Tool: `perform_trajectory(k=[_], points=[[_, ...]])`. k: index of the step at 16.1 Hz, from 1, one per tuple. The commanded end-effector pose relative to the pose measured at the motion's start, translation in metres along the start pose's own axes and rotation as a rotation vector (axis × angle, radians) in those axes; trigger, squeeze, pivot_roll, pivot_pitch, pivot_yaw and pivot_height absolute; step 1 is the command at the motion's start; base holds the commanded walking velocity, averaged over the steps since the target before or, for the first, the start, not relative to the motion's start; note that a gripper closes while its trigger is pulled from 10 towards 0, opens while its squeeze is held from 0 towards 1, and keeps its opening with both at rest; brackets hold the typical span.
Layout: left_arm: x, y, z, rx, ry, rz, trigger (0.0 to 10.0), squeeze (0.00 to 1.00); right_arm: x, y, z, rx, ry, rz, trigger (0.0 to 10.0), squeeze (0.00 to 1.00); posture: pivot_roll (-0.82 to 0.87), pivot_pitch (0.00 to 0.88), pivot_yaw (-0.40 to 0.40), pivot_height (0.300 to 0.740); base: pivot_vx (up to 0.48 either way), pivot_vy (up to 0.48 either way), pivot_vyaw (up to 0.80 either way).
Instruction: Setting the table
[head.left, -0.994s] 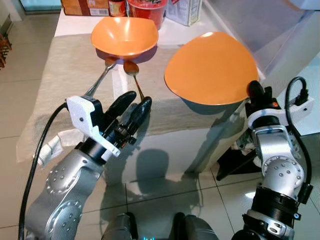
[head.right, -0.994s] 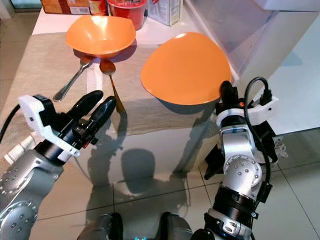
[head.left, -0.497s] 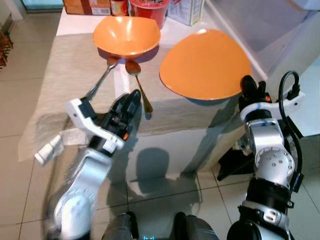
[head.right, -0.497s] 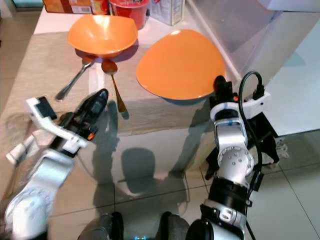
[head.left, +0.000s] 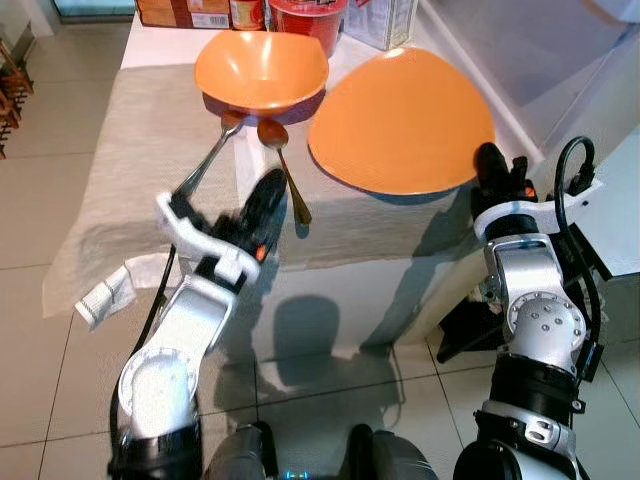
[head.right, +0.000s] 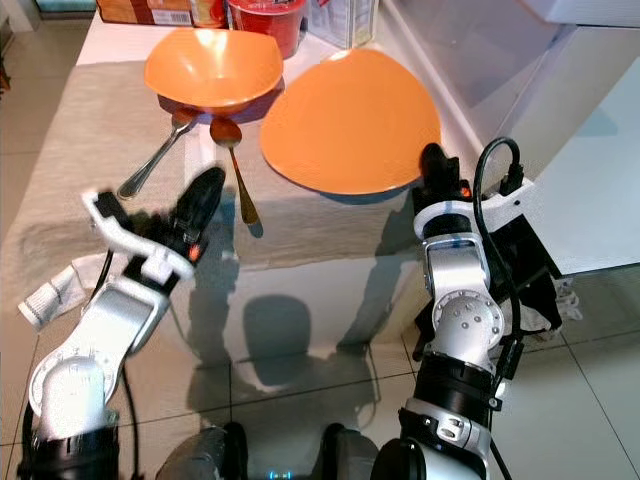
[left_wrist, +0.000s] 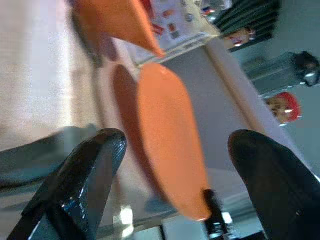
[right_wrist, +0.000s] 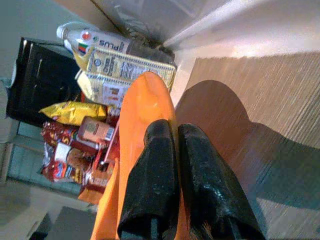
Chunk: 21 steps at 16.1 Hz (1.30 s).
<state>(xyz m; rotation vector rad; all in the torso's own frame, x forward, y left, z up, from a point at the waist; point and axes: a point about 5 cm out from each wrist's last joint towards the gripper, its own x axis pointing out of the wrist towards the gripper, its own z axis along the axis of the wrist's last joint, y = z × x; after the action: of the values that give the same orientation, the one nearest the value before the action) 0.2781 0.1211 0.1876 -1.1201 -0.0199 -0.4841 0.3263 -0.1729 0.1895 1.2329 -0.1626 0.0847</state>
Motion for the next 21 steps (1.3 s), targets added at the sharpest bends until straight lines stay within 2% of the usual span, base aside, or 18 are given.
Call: perform_trajectory(k=[1, 5, 7, 8, 9, 13, 18, 19, 21], points=[[0.001, 0.002, -0.017, -0.107, 0.023, 0.017, 10.0, 1.00, -0.008, 0.010, 0.001, 0.023, 0.013, 0.074, 0.0, 0.00, -0.09, 0.160, -0.021, 0.740, 0.000, 0.000, 0.00], [0.002, 0.003, -0.019, -0.136, 0.042, 0.023, 10.0, 1.00, -0.020, 0.009, -0.003, 0.040, 0.047, 0.081, 0.0, 0.00, -0.10, 0.163, -0.016, 0.740, 0.000, 0.000, 0.00], [0.002, 0.005, -0.022, -0.111, 0.072, 0.031, 10.0, 1.00, -0.024, 0.013, -0.005, 0.068, 0.057, 0.113, 0.0, 0.00, -0.11, 0.164, -0.011, 0.740, 0.000, 0.000, 0.00], [0.001, 0.005, -0.022, -0.095, 0.078, 0.037, 10.0, 0.74, -0.024, 0.017, -0.003, 0.084, 0.047, 0.137, 0.0, 0.00, -0.11, 0.163, -0.009, 0.740, 0.000, 0.000, 0.00], [0.001, 0.006, -0.020, -0.095, 0.073, 0.043, 10.0, 0.00, -0.024, 0.020, -0.003, 0.094, 0.051, 0.154, 0.0, 0.00, -0.11, 0.163, -0.008, 0.740, 0.000, 0.000, 0.00], [0.002, 0.000, -0.018, -0.113, 0.062, 0.011, 10.0, 0.00, -0.030, 0.028, -0.011, 0.111, 0.131, 0.209, 0.0, 0.00, -0.11, 0.166, -0.012, 0.740, 0.000, 0.000, 0.00], [0.003, -0.013, -0.016, -0.109, 0.059, -0.068, 10.0, 0.00, -0.033, 0.030, -0.018, 0.104, 0.178, 0.218, 0.0, 0.00, -0.11, 0.166, -0.016, 0.740, 0.000, 0.000, 0.00], [0.002, -0.017, -0.015, -0.104, 0.055, -0.093, 0.0, 0.00, -0.033, 0.032, -0.019, 0.109, 0.194, 0.233, 0.0, 0.00, -0.10, 0.167, -0.018, 0.740, 0.000, 0.000, 0.00], [0.000, -0.022, -0.013, -0.083, 0.050, -0.123, 0.0, 0.00, -0.034, 0.033, -0.019, 0.108, 0.205, 0.246, 0.0, 0.00, -0.11, 0.166, -0.018, 0.740, 0.000, 0.000, 0.00]])
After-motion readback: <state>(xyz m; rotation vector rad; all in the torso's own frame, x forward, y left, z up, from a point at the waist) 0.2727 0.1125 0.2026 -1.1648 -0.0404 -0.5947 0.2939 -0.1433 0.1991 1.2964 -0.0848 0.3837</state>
